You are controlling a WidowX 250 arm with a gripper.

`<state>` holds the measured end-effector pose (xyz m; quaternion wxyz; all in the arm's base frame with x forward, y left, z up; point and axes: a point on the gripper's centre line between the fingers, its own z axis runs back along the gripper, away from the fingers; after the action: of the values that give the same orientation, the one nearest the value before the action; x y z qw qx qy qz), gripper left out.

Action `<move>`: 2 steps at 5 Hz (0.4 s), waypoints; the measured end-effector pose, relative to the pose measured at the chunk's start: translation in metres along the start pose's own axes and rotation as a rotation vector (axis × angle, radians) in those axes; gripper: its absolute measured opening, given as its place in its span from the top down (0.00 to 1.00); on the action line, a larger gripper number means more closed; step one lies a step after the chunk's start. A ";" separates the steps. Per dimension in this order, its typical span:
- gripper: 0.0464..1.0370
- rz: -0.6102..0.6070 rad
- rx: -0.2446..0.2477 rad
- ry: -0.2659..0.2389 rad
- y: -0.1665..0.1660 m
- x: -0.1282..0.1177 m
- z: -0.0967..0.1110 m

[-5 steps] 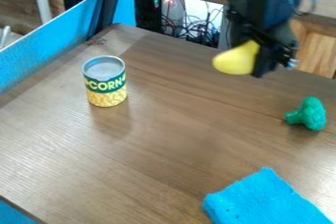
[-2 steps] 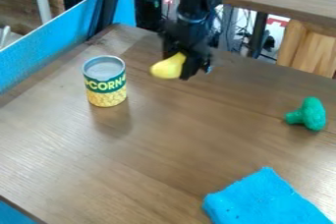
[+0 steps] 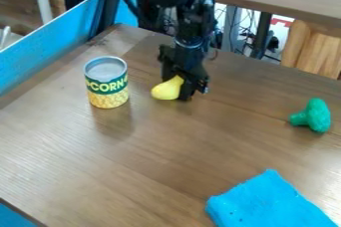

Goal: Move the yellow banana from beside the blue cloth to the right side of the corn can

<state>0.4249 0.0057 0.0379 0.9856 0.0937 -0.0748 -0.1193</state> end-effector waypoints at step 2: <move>0.10 0.008 -0.090 -0.058 0.012 -0.010 -0.003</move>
<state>0.4180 0.0198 0.0356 0.9867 0.0453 -0.0984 -0.1211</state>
